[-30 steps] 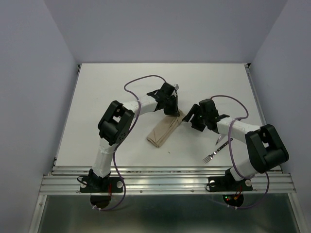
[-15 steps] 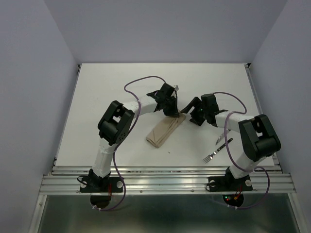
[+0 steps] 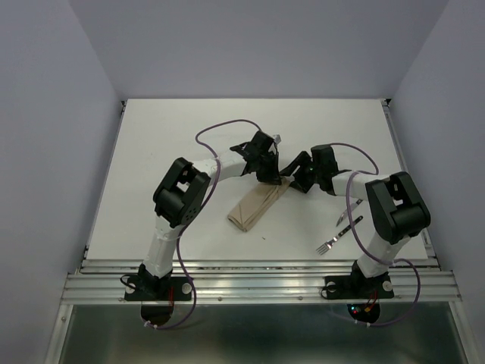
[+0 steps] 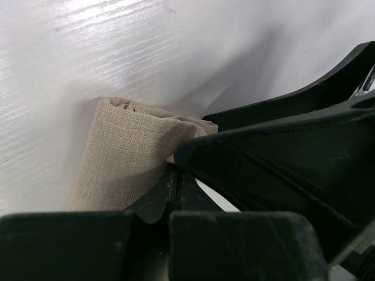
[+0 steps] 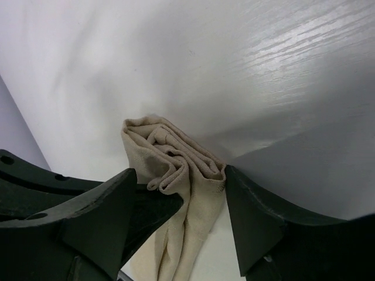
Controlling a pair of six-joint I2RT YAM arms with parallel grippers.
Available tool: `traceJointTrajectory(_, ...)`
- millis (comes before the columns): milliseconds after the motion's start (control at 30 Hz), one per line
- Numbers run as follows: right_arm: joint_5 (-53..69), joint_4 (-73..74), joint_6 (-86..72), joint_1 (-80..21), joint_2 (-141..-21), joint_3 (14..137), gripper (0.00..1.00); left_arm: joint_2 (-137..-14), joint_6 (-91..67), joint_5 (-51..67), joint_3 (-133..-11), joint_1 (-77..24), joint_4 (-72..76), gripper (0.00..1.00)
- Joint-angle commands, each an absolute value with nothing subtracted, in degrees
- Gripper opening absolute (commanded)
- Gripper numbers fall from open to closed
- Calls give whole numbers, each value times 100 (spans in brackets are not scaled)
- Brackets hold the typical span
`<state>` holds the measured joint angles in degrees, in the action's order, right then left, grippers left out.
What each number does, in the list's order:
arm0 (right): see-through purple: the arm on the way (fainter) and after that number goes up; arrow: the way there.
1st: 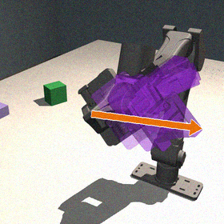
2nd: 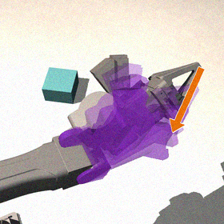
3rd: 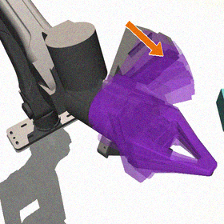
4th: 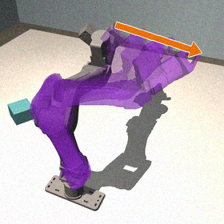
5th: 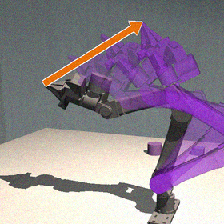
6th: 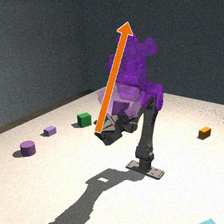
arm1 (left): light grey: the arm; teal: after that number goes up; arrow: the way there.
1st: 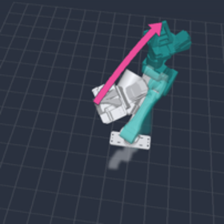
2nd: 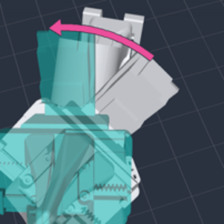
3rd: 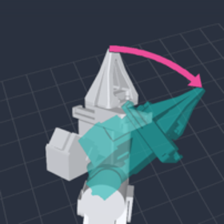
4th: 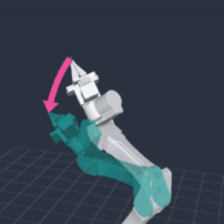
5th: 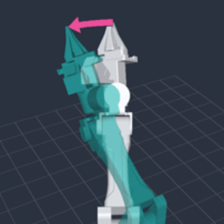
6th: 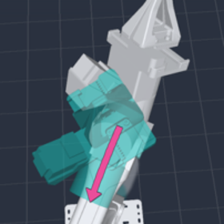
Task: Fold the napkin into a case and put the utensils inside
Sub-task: Fold the 2/3-rectangle-folded napkin at the center of the board, then smooth out the smaller rectangle-folded napkin at the center of the board.
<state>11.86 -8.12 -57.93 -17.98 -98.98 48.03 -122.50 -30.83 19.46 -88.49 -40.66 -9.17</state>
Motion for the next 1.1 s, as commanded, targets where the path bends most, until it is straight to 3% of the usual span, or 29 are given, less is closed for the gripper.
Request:
traceJointTrajectory(0,1178,-721,-5704,-1802,-10116,4808,66,-11804,-2962,2048,-8886,-4148,-835,0)
traceJointTrajectory(133,1160,-712,-5713,-1802,-10099,4755,51,-11848,-2979,2057,-8912,-4157,-835,0)
traceJointTrajectory(333,1134,-712,-5713,-1802,-10055,4729,41,-11839,-2979,2118,-8965,-4175,-844,0)
traceJointTrajectory(400,1125,-695,-5722,-1802,-10046,4737,34,-11786,-2971,2083,-8974,-4175,-879,6)
traceJointTrajectory(567,1090,-650,-5722,-1802,-10046,4755,25,-11584,-2883,1907,-9000,-4210,-1054,40)
traceJointTrajectory(633,1090,-650,-5730,-1802,-10055,4764,25,-11409,-2830,1846,-9000,-4236,-1134,47)
traceJointTrajectory(800,1099,-624,-5704,-1802,-10064,4781,29,-11022,-2769,1714,-8833,-4236,-1301,48)
traceJointTrajectory(900,1046,-563,-5661,-1802,-9976,4772,35,-10785,-2786,1574,-8596,-4228,-1292,44)
traceJointTrajectory(1000,906,-405,-5538,-1802,-9791,4781,44,-10487,-2918,1328,-8193,-4228,-1248,4)
traceJointTrajectory(1067,730,-282,-5441,-1802,-9625,4825,52,-10302,-2988,1248,-7851,-4228,-1283,0)
